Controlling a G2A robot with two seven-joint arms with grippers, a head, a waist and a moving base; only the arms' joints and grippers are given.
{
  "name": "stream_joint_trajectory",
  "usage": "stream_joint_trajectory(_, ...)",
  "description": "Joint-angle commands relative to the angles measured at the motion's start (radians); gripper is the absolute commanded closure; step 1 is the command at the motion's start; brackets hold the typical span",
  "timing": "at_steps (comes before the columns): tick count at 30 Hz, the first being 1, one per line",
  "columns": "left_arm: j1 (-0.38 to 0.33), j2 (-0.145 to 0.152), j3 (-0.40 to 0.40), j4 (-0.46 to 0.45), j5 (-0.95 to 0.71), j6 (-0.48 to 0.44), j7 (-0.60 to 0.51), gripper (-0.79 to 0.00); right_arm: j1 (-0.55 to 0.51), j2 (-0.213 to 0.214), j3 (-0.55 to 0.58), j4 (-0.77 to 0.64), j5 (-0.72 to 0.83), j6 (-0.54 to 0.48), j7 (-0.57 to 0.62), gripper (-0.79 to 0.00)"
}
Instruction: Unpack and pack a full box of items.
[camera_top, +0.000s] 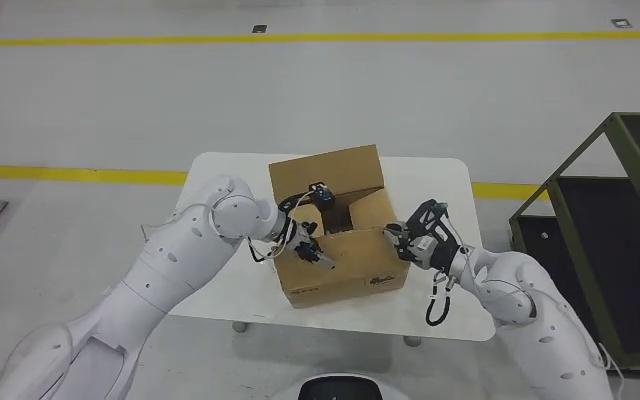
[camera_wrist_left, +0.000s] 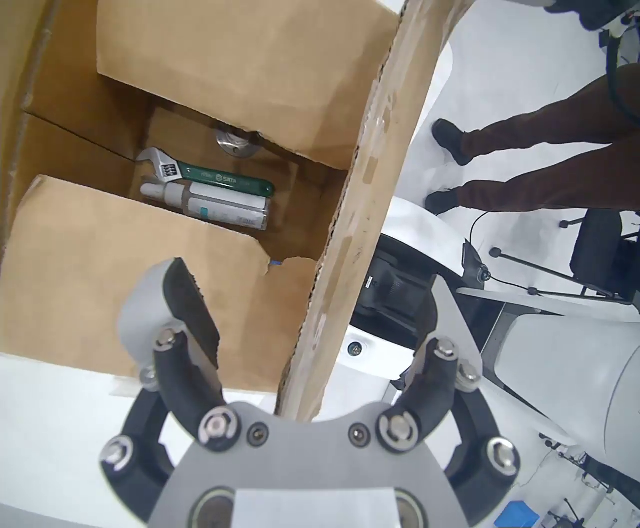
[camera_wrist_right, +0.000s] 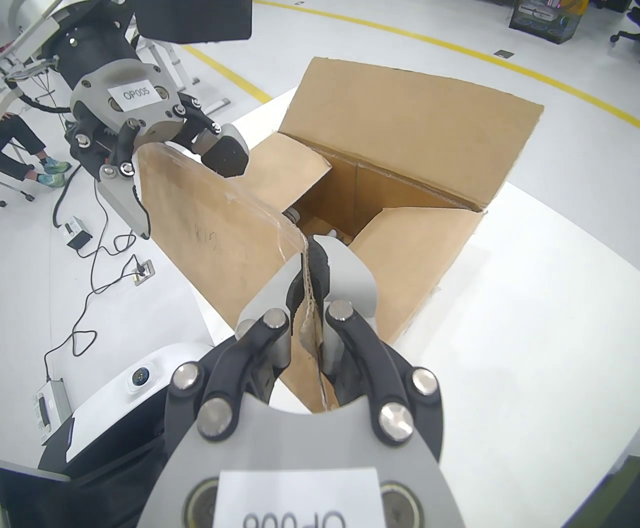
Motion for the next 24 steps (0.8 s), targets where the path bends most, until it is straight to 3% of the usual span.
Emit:
stream_joint_trajectory(1, -0.004, -0.002, 0.008, -0.008, 0.037, -0.024, 0.013, -0.268, 0.003, -0.001, -0.003, 0.003, 0.003, 0.005, -0.008, 0.000)
stream_joint_trajectory(2, -0.001, -0.003, 0.013, -0.010, 0.068, -0.034, 0.024, -0.062, 0.006, -0.001, -0.006, 0.006, 0.002, 0.006, -0.008, 0.000)
stream_joint_trajectory(3, 0.003, -0.003, 0.015, -0.012, 0.085, -0.036, 0.036, 0.000, 0.008, -0.002, -0.009, 0.007, 0.005, 0.009, -0.010, 0.000)
stream_joint_trajectory(13, 0.028, 0.004, 0.012, -0.050, 0.238, -0.058, 0.115, 0.000, 0.012, -0.003, -0.016, 0.025, 0.050, 0.021, -0.019, 0.000)
stream_joint_trajectory(14, 0.032, 0.004, 0.010, -0.052, 0.250, -0.057, 0.126, 0.000, 0.011, -0.003, -0.015, 0.028, 0.066, 0.017, -0.020, -0.074)
stream_joint_trajectory(15, 0.033, 0.006, 0.006, -0.055, 0.261, -0.058, 0.137, 0.000, 0.011, -0.003, -0.010, 0.030, 0.078, 0.018, -0.021, -0.302)
stream_joint_trajectory(17, 0.036, 0.008, 0.002, -0.062, 0.301, -0.060, 0.155, 0.000, 0.010, -0.003, -0.003, 0.035, 0.113, 0.019, -0.025, -0.388)
stream_joint_trajectory(18, 0.037, 0.010, -0.001, -0.065, 0.316, -0.059, 0.164, 0.000, 0.009, -0.003, 0.003, 0.039, 0.136, 0.023, -0.030, -0.662)
stream_joint_trajectory(19, 0.040, 0.011, -0.005, -0.067, 0.328, -0.059, 0.172, 0.000, 0.007, -0.003, 0.009, 0.043, 0.160, 0.026, -0.037, -0.785)
stream_joint_trajectory(24, 0.041, 0.019, -0.019, -0.091, 0.426, -0.052, 0.192, 0.000, -0.003, -0.003, 0.051, 0.064, 0.290, 0.051, -0.079, -0.785)
